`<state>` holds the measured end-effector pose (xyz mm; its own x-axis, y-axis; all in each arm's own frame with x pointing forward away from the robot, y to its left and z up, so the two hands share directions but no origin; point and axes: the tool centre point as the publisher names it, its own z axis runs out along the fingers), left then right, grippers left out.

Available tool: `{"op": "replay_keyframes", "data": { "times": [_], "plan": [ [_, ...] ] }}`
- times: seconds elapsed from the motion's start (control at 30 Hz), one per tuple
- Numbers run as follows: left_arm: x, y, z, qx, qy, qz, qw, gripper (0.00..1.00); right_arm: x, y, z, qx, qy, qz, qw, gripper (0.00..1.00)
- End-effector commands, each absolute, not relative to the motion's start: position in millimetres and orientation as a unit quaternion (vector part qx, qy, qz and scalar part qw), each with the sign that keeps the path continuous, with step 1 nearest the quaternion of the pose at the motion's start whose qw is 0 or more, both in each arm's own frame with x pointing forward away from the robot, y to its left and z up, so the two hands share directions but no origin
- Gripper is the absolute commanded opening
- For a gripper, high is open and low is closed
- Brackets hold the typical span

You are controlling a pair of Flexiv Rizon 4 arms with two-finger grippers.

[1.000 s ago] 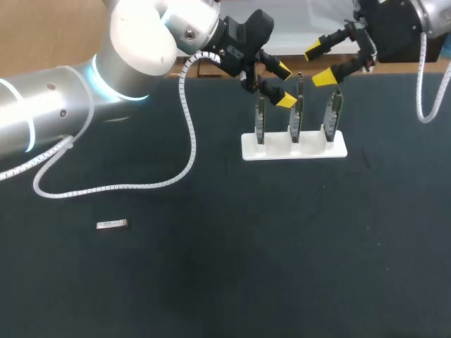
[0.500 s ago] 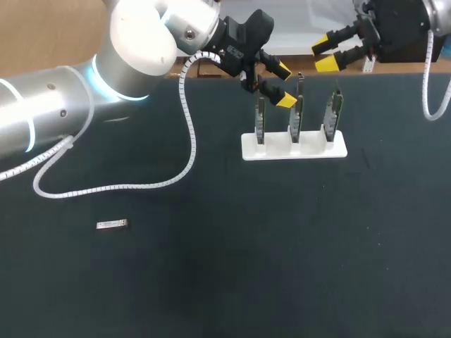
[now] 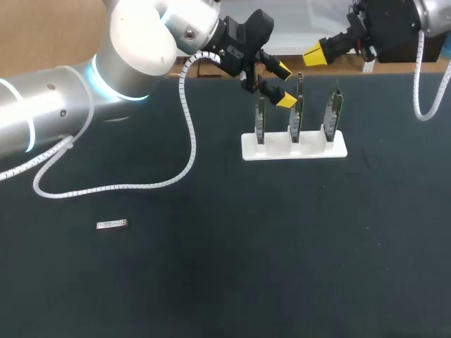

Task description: Pick up the optical module with the left hand, and insert it into the network port with the right hand.

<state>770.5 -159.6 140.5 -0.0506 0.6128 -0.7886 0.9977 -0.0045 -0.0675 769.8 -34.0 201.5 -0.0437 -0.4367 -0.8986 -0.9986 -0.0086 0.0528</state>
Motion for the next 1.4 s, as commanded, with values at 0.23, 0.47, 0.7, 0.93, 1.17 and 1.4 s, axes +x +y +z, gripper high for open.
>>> {"op": "replay_keyframes", "data": {
  "times": [0.23, 0.47, 0.7, 0.93, 1.17, 1.4],
  "plan": [
    [771.6, -160.5, 140.8, 0.626, 0.645, -0.333, 0.287, 1.0, 771.4, -25.9, 192.3, -0.599, 0.606, 0.392, 0.347, 0.0],
    [771.6, -160.5, 140.8, 0.626, 0.645, -0.333, 0.287, 1.0, 771.5, -27.8, 189.1, -0.596, 0.611, 0.39, 0.345, 0.0],
    [771.6, -160.5, 140.8, 0.626, 0.645, -0.333, 0.287, 1.0, 771.6, -27.3, 185.2, -0.597, 0.614, 0.388, 0.34, 0.0],
    [771.6, -160.5, 140.8, 0.626, 0.645, -0.333, 0.287, 1.0, 773.0, -26.0, 183.3, -0.599, 0.616, 0.386, 0.336, 0.0],
    [771.6, -160.5, 140.8, 0.626, 0.645, -0.333, 0.287, 1.0, 775.8, -24.5, 180.0, -0.599, 0.617, 0.386, 0.334, 0.0],
    [771.6, -160.5, 140.8, 0.626, 0.645, -0.333, 0.287, 1.0, 776.0, -23.6, 174.9, -0.598, 0.621, 0.386, 0.328, 0.0]
  ]
}}
